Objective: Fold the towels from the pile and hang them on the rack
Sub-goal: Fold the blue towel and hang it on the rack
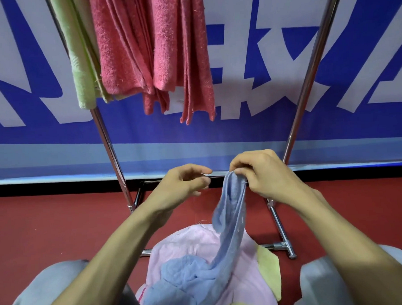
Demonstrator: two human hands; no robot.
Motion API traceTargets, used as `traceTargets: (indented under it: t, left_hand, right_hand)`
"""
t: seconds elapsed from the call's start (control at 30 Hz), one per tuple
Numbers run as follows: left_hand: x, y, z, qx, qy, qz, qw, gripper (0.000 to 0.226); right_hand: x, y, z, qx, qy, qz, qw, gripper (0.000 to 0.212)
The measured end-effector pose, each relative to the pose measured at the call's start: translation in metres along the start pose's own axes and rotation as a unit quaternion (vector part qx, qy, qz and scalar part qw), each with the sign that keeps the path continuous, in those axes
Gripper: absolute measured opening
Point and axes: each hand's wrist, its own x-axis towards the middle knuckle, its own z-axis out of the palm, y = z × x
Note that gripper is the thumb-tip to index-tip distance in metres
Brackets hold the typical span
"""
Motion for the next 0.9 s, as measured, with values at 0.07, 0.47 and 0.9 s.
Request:
traceTargets:
  t: [0.07, 0.47, 0.9]
  left_hand:
    - [0.003, -0.005, 0.003, 0.044, -0.011, -0.001, 0.999, 0.019]
    - [0.003, -0.028, 0.027, 0.290, -0.110, -0.041, 0.950, 0.052]
    - [0.014, -0.034, 0.033, 0.339, 0.000, -0.021, 0.940, 0.004]
  right_hand:
    - [0.000, -0.002, -0.002, 0.018, 0.006, 0.004, 1.000, 0.015]
    - [0.006, -0.007, -0.004, 0.153, 0.110, 0.109, 0.976, 0.016]
    - [0.012, 0.008, -0.010, 0.292, 0.162, 0.180, 0.925, 0.024]
